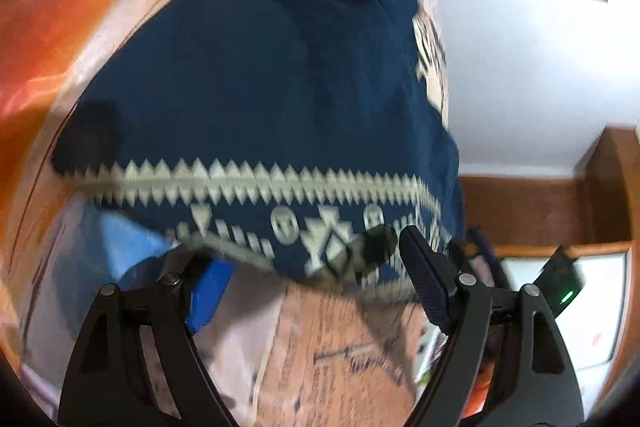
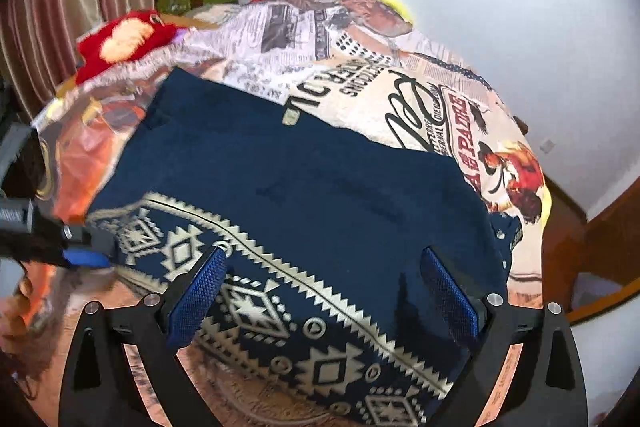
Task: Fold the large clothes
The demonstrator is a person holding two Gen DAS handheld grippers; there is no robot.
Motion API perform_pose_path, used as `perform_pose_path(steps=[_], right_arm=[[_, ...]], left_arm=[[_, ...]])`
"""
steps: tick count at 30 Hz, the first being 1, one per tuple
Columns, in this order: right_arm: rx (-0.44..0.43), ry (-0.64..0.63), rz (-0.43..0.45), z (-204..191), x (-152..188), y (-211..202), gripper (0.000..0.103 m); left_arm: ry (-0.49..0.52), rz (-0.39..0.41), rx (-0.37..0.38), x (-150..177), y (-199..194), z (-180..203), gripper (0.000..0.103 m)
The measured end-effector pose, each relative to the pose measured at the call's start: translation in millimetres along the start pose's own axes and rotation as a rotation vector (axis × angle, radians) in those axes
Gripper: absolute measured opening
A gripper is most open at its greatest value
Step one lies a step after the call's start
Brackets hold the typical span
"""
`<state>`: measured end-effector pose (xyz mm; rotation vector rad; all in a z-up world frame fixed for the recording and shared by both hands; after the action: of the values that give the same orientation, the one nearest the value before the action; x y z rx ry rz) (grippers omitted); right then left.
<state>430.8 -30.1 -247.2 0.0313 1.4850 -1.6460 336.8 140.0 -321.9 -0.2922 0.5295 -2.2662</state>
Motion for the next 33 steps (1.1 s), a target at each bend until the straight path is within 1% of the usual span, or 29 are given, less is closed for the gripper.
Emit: perform_pose_path(steps=[1, 3, 4, 5, 7, 8, 9, 10, 11, 12, 14, 16, 17, 18, 19, 22, 23, 25, 27, 29, 32, 33], right_arm=[[0.003, -0.011, -0.013, -1, 2, 6, 0.097], [-0.005, -0.022, -0.036, -4, 7, 18, 0.097], [-0.013, -0.014, -0.04, -5, 10, 21, 0.097], [-0.021, -0.003, -0.04, -4, 12, 23, 0.098], [-0.043, 0.022, -0.043, -3, 14, 26, 0.099], [-0.057, 0.035, -0.048, -2, 15, 27, 0.099], [-0.073, 0.051, -0.058, -1, 16, 29, 0.1], [-0.089, 0.067, -0.068, 0, 17, 30, 0.1], [-0.101, 0.079, -0.074, 1, 17, 31, 0.101], [-0.11, 0.087, -0.078, 2, 17, 32, 0.101], [-0.123, 0.097, -0.087, 1, 18, 31, 0.101], [-0.126, 0.097, -0.09, 0, 17, 28, 0.101], [-0.124, 0.093, -0.088, -1, 15, 25, 0.101], [-0.126, 0.091, -0.083, -1, 14, 22, 0.101], [-0.132, 0.089, -0.072, -2, 11, 18, 0.101], [-0.156, 0.104, -0.031, -5, 1, 6, 0.101], [-0.171, 0.114, -0.02, -7, -3, 2, 0.101], [-0.201, 0.121, -0.022, -16, -8, 2, 0.101], [-0.205, 0.103, -0.032, -28, -9, 8, 0.101], [-0.212, 0.088, -0.05, -37, -7, 17, 0.101], [-0.226, 0.081, -0.106, -50, 3, 34, 0.101], [-0.216, 0.07, -0.113, -54, 5, 39, 0.101]], left_arm=[[-0.017, 0.023, 0.002, -6, 0, -3, 0.08], [-0.025, 0.083, -0.021, -20, -2, -5, 0.079], [-0.015, 0.115, -0.053, -26, -3, -6, 0.078], [0.001, 0.143, -0.088, -32, -4, -5, 0.075], [0.023, 0.163, -0.136, -41, 2, -2, 0.071], [0.027, 0.163, -0.144, -44, 6, 0, 0.067], [0.036, 0.17, -0.156, -48, 10, 3, 0.059], [0.048, 0.181, -0.181, -51, 13, 5, 0.055], [0.058, 0.192, -0.196, -53, 16, 8, 0.046], [0.074, 0.213, -0.219, -55, 16, 10, 0.033], [0.11, 0.249, -0.222, -59, 12, 23, 0.024], [0.149, 0.287, -0.215, -59, 2, 30, 0.02], [0.18, 0.306, -0.22, -58, -3, 39, 0.016], [0.221, 0.334, -0.232, -57, -11, 51, 0.006], [0.25, 0.354, -0.243, -57, -16, 58, 0.006], [0.327, 0.405, -0.237, -51, -33, 88, 0.006], [0.371, 0.428, -0.245, -48, -40, 101, 0.006], [0.453, 0.462, -0.279, -44, -47, 122, 0.006], [0.547, 0.484, -0.314, -35, -52, 140, 0.006], [0.608, 0.479, -0.324, -26, -50, 154, 0.006], [0.664, 0.44, -0.326, -18, -35, 166, 0.006], [0.691, 0.431, -0.341, -13, -26, 173, 0.006]])
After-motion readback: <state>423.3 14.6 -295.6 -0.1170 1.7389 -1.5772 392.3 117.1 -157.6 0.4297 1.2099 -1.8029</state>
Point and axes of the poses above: each gripper's, at about its wrist camera, not at the fingertips, and y roughly the way its jaws point, z to its right, x to its underside, the point moved 5 cm from there along y, roughly the way its jaws point, and after that the axes turned 6 degrees about x, right-handed, at the moved point
